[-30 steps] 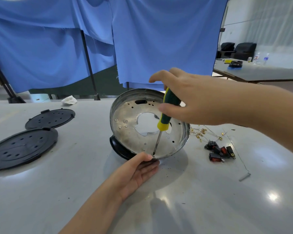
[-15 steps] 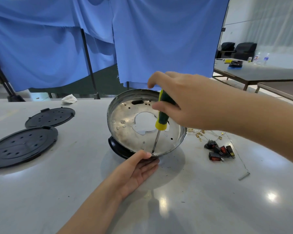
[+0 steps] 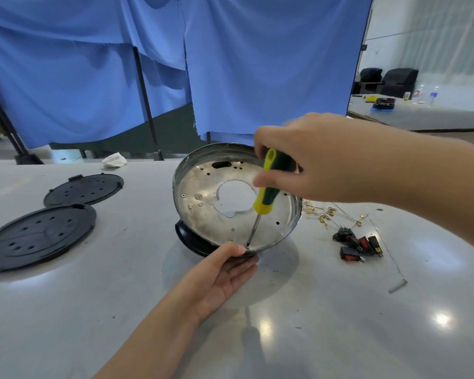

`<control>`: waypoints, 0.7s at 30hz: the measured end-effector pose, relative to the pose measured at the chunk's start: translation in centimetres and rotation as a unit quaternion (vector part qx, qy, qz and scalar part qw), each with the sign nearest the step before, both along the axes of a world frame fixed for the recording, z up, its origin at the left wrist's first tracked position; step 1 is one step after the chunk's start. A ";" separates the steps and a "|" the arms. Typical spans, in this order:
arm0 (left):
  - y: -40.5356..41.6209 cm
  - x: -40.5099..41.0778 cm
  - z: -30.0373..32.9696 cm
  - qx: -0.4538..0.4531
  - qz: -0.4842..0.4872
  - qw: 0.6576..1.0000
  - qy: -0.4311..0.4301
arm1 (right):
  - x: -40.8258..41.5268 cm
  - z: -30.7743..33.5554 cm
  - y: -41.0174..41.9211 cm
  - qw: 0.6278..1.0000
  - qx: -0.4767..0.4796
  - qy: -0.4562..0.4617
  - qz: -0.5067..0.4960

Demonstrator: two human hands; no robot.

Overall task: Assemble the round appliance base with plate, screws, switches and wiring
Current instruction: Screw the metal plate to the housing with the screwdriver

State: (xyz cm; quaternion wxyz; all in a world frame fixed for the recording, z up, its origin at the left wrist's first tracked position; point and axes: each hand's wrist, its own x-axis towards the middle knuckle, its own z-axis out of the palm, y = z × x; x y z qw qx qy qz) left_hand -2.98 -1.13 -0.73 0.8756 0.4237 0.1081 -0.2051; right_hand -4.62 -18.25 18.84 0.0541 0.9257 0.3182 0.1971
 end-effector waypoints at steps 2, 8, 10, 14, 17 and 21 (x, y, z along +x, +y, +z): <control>0.0 0.0 0.1 -0.007 0.004 1.000 0.004 | -0.6 0.1 0.4 0.993 -0.063 -0.087 -0.053; -0.2 -0.1 0.4 -0.043 0.021 0.999 0.017 | -0.7 0.2 -0.6 0.991 0.083 0.107 -0.009; -0.2 -0.1 0.4 -0.059 0.030 0.998 0.022 | -0.7 0.6 -0.7 0.985 0.101 0.134 0.028; -0.3 -0.2 0.4 -0.064 0.032 0.997 0.023 | -0.6 0.8 -0.1 0.998 -0.008 -0.060 -0.022; -0.3 -0.3 0.3 -0.058 0.027 0.998 0.025 | -1.0 0.2 0.1 0.983 -0.088 -0.149 -0.065; -0.4 -0.2 0.4 -0.051 0.027 0.998 0.026 | -1.0 0.1 -0.4 0.993 0.076 0.092 0.018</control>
